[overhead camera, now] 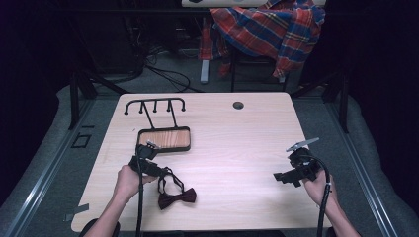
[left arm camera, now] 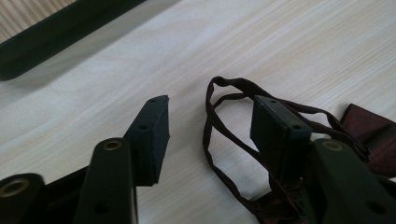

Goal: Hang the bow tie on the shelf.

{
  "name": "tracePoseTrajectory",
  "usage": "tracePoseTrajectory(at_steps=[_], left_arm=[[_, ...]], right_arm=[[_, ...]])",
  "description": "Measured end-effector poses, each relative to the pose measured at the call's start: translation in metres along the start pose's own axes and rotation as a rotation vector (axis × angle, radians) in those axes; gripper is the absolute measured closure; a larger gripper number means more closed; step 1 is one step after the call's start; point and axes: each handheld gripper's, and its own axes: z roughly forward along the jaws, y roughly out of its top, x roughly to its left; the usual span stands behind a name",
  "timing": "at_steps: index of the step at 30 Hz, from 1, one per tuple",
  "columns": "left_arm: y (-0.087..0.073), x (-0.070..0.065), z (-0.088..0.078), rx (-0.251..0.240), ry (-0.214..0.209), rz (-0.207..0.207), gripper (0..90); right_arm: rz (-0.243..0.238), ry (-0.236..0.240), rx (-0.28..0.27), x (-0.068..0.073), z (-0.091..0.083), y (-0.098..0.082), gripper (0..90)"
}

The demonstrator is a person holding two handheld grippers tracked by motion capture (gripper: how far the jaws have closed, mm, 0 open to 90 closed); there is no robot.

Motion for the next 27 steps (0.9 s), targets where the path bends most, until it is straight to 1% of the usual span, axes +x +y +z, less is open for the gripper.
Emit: tracePoseTrajectory(at_steps=[1, 3, 4, 6, 7, 8, 9, 11, 12, 13, 16, 17, 21, 24, 25, 26, 27], left_arm=[[0.001, -0.001, 0.003, 0.014, 0.000, 0.006, 50.4], [0.002, -0.001, 0.005, 0.023, -0.003, 0.005, 51.8], [0.003, -0.001, 0.007, 0.031, -0.003, 0.014, 54.8], [0.005, -0.005, 0.011, 0.051, -0.001, 0.019, 58.4], [0.005, -0.005, 0.012, 0.059, 0.005, 0.036, 60.7], [0.005, -0.005, 0.012, 0.059, 0.005, 0.036, 63.0], [0.006, -0.007, 0.014, 0.074, 0.009, 0.055, 64.9], [0.005, -0.009, 0.015, 0.078, 0.009, 0.056, 67.9], [0.005, -0.009, 0.016, 0.092, 0.014, 0.072, 69.3], [0.005, -0.010, 0.017, 0.093, 0.010, 0.066, 71.1], [0.005, -0.011, 0.018, 0.104, 0.013, 0.078, 75.4], [0.005, -0.012, 0.019, 0.117, 0.009, 0.088, 76.8], [0.005, -0.012, 0.020, 0.126, 0.010, 0.097, 79.9], [0.005, -0.014, 0.021, 0.137, 0.017, 0.103, 82.0], [0.005, -0.014, 0.022, 0.144, 0.025, 0.111, 82.7], [0.005, -0.015, 0.022, 0.149, 0.025, 0.114, 83.1], [0.005, -0.015, 0.022, 0.150, 0.027, 0.117, 83.7]], right_arm=[[-0.001, 0.001, 0.000, 0.000, 0.000, 0.000, 15.4], [0.001, 0.004, -0.002, 0.000, 0.000, 0.000, 15.4], [0.001, 0.004, 0.000, 0.000, 0.000, 0.000, 15.4], [0.000, 0.002, 0.003, 0.000, 0.000, 0.000, 15.4], [-0.001, 0.001, 0.004, 0.000, 0.000, 0.000, 15.4], [0.000, -0.006, 0.006, 0.000, 0.000, 0.000, 15.4], [0.001, -0.006, 0.008, 0.000, 0.000, 0.000, 15.4], [0.001, -0.007, 0.009, 0.000, 0.000, 0.000, 15.4], [0.000, -0.007, 0.009, 0.000, 0.000, 0.000, 15.4], [0.001, -0.007, 0.009, 0.000, 0.000, 0.000, 15.4], [0.001, -0.008, 0.010, 0.000, 0.000, 0.000, 15.4], [0.002, 0.000, 0.011, 0.000, 0.000, 0.000, 15.4], [0.002, -0.004, 0.012, 0.000, 0.000, 0.000, 15.4], [0.001, -0.004, 0.014, 0.000, 0.000, 0.000, 15.4], [-0.002, -0.003, 0.017, 0.000, 0.000, 0.000, 15.4], [0.002, -0.012, 0.011, 0.000, 0.001, 0.000, 15.4], [-0.002, 0.000, 0.018, 0.000, 0.000, 0.000, 15.4]])
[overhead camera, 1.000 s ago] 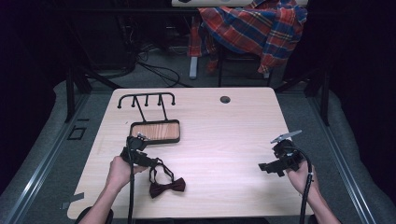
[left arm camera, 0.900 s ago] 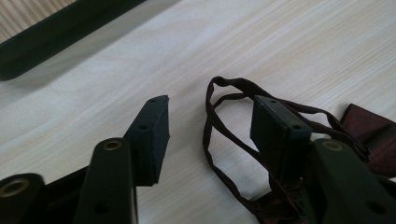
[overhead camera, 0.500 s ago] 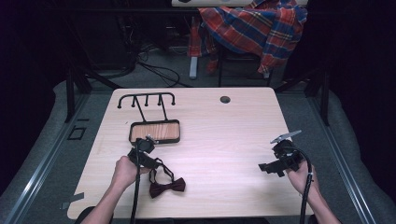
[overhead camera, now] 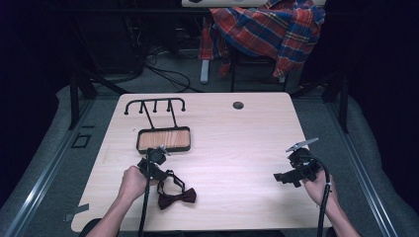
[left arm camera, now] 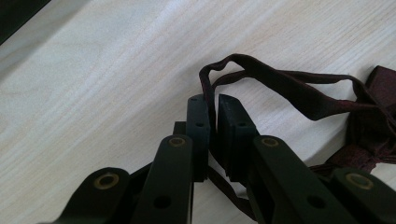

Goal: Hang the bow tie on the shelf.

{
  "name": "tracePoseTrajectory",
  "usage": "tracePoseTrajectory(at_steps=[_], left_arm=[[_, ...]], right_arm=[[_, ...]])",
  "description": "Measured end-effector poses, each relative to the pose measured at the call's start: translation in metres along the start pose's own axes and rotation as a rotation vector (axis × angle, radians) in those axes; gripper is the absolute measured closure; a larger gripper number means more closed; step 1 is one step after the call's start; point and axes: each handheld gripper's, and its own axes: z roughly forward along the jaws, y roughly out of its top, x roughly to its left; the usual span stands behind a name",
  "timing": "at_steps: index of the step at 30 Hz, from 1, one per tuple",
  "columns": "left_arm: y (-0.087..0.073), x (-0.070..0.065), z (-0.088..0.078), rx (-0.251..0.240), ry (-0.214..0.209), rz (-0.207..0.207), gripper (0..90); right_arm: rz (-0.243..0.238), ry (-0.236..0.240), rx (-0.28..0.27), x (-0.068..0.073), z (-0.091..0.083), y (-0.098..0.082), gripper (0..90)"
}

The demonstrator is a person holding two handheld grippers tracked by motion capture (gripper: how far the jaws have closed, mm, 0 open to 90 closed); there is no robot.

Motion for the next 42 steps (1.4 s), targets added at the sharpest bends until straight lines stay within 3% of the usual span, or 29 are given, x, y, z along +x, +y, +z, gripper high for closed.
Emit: tracePoseTrajectory(at_steps=[14, 24, 28, 42], left_arm=[[0.000, -0.002, 0.003, 0.030, 0.024, 0.027, 89.1], [-0.005, 0.002, -0.008, -0.028, 0.014, 0.001, 89.2], [-0.006, 0.003, -0.008, -0.026, 0.013, -0.008, 88.9], [-0.002, 0.001, 0.003, 0.036, 0.036, 0.016, 76.8]], right_arm=[[0.011, -0.006, -0.002, -0.001, 0.001, -0.001, 15.4], [0.011, -0.009, -0.001, -0.002, 0.000, -0.001, 15.4], [0.012, -0.007, -0.001, -0.001, 0.000, -0.001, 15.4], [0.009, 0.000, 0.003, -0.001, 0.000, -0.001, 15.4]])
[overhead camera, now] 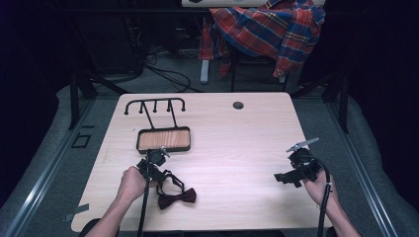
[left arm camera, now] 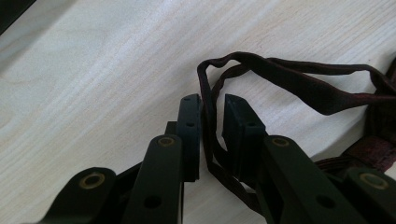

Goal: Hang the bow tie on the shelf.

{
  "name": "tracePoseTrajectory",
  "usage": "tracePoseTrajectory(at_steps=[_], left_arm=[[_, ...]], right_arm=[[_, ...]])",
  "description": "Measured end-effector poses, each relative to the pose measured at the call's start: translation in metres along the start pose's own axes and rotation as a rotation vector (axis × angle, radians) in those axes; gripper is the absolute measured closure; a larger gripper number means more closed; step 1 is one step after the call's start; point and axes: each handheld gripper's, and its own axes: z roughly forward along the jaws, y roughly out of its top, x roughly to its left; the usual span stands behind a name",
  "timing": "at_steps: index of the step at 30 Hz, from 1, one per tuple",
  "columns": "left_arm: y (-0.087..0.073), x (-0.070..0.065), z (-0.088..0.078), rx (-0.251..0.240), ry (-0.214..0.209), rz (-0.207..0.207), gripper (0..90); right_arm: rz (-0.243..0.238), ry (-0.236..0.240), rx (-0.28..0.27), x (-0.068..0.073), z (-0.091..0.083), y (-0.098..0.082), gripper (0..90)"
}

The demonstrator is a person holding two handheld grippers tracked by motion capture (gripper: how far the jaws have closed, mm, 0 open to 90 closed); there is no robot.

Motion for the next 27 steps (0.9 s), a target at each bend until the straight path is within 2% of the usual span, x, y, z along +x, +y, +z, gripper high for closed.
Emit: tracePoseTrajectory(at_steps=[2, 8, 13, 17, 18, 21, 22, 27], left_arm=[[0.000, -0.001, 0.001, 0.010, 0.006, 0.011, 77.5], [0.000, -0.003, 0.001, 0.010, 0.009, 0.044, 87.6], [-0.001, -0.002, -0.001, 0.006, -0.001, 0.053, 88.7], [-0.003, 0.001, -0.006, -0.020, -0.014, 0.037, 88.8], [-0.004, 0.003, -0.009, -0.039, -0.017, 0.022, 88.8], [-0.006, 0.005, -0.013, -0.050, -0.015, 0.022, 88.8], [-0.007, 0.006, -0.016, -0.071, -0.021, 0.012, 88.8], [-0.010, 0.006, -0.024, -0.110, -0.014, 0.007, 88.9]], right_arm=[[0.002, -0.001, 0.000, 0.000, 0.000, 0.000, 15.4], [0.005, -0.001, 0.004, 0.000, 0.000, 0.000, 15.4], [0.000, -0.003, 0.008, 0.000, 0.000, 0.000, 15.4], [0.002, -0.004, 0.001, 0.000, 0.000, 0.000, 15.4], [-0.001, -0.004, 0.002, -0.001, -0.001, 0.000, 15.4], [0.005, -0.002, -0.002, -0.001, -0.001, 0.000, 15.4], [0.002, 0.002, 0.002, -0.001, 0.000, 0.000, 15.4], [0.002, -0.004, 0.009, -0.001, 0.000, 0.000, 15.4]])
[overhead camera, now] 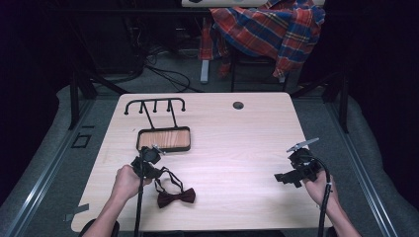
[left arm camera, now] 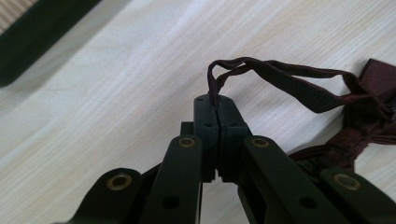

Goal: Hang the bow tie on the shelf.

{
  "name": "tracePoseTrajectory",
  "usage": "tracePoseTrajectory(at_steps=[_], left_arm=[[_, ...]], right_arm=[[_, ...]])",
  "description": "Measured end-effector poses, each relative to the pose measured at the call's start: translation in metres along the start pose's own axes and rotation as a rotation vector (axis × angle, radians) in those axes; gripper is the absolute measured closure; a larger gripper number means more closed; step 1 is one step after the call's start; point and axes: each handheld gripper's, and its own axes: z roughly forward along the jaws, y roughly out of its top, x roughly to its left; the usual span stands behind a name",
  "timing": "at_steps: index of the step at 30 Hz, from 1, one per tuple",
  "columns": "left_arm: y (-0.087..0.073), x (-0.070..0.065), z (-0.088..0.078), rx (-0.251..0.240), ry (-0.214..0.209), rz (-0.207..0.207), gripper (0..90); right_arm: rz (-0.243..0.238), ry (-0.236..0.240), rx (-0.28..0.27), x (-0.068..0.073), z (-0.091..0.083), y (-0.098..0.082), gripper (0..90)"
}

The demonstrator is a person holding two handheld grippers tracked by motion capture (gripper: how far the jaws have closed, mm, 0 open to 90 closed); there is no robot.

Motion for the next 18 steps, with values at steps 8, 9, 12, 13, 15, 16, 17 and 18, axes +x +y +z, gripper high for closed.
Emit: tracePoseTrajectory(at_steps=[8, 9, 12, 13, 15, 16, 17, 18], left_arm=[[-0.005, -0.001, -0.019, -0.070, 0.016, 0.003, 89.0], [-0.006, -0.001, -0.021, -0.083, 0.019, 0.002, 88.9], [-0.007, -0.002, -0.025, -0.100, 0.022, 0.003, 88.9], [-0.007, -0.003, -0.030, -0.117, 0.027, 0.005, 88.9], [-0.008, -0.004, -0.032, -0.126, 0.031, 0.005, 88.9], [-0.008, -0.004, -0.035, -0.136, 0.033, 0.006, 88.9], [-0.009, -0.005, -0.039, -0.153, 0.041, 0.007, 88.9], [-0.009, -0.005, -0.039, -0.153, 0.041, 0.007, 88.9]], right_arm=[[0.000, -0.001, -0.006, 0.000, 0.000, 0.000, 15.4], [0.000, -0.001, -0.006, 0.000, 0.000, 0.000, 15.4], [0.000, -0.001, -0.005, 0.000, 0.000, 0.000, 15.4], [0.001, -0.001, -0.005, 0.000, 0.000, 0.000, 15.4], [0.001, -0.001, -0.006, 0.000, 0.000, 0.000, 15.4], [0.001, -0.001, -0.006, 0.000, 0.000, 0.000, 15.4], [0.000, 0.000, -0.005, 0.000, 0.000, 0.000, 15.4], [0.000, 0.000, -0.005, 0.000, 0.000, 0.000, 15.4]])
